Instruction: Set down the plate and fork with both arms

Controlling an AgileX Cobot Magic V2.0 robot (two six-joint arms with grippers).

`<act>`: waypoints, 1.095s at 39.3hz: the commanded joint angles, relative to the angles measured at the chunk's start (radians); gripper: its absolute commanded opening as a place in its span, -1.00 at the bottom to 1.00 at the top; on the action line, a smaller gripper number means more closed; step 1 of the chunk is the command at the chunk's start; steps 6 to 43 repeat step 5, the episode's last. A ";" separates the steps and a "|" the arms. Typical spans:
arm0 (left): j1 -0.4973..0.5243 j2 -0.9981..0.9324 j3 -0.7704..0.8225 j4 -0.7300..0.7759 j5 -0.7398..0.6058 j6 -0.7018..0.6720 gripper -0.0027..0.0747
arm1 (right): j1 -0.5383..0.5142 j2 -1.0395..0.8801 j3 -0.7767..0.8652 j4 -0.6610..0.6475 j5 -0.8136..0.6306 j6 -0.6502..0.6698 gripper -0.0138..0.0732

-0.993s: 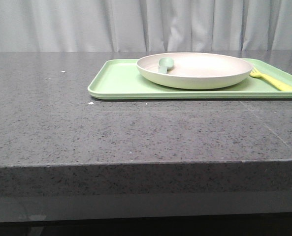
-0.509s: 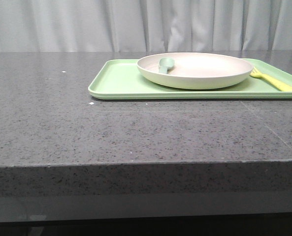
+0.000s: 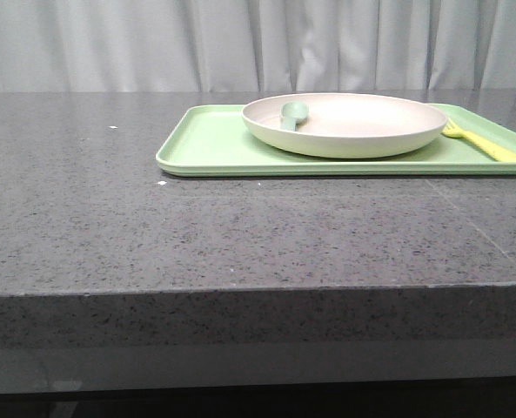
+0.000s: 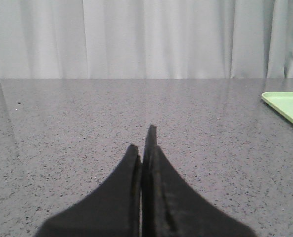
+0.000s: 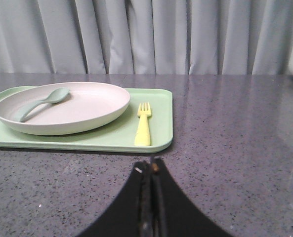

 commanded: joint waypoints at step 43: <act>-0.004 -0.021 0.003 -0.008 -0.082 -0.006 -0.98 | -0.004 -0.017 -0.003 -0.010 -0.086 -0.008 -0.84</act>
